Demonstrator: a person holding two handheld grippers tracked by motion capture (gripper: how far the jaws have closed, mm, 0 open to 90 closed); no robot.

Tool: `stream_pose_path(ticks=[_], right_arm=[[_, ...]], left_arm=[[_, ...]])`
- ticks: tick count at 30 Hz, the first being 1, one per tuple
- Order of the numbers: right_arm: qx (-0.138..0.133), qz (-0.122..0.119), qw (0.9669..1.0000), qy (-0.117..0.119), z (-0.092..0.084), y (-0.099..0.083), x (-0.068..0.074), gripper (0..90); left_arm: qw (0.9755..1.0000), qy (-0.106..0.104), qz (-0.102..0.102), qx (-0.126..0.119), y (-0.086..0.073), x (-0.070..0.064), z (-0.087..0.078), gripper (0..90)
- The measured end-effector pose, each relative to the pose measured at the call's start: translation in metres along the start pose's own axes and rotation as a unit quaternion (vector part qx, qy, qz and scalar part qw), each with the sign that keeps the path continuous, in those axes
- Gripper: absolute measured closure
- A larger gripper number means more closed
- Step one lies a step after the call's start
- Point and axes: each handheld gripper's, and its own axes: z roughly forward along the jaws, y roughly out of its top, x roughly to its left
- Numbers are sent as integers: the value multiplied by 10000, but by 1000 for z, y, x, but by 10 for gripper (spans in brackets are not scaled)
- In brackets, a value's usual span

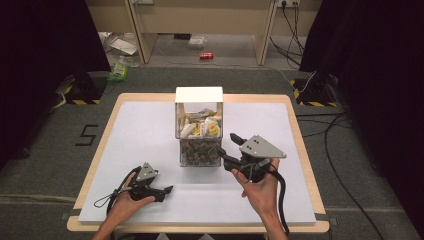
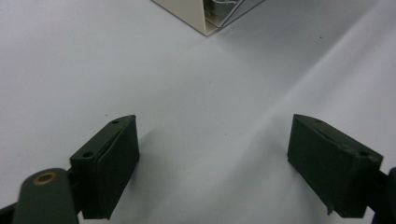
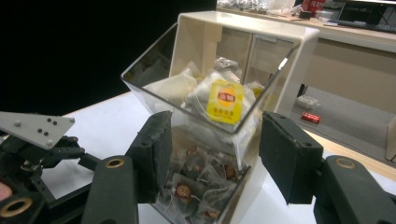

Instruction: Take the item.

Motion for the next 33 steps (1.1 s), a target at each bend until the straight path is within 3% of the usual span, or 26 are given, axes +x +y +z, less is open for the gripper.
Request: stream_pose_path(ticks=[17,27,33], right_arm=[[-100,-64,9999,95,26,17,7,495],[-18,-260,9997,-8,44,23,11,552],[-19,-258,9996,-66,51,24,12,563]], left_arm=[[10000,3,11,-1,0,0,0,157],[10000,3,9,-10,0,0,0,157],[10000,4,8,-12,0,0,0,157]])
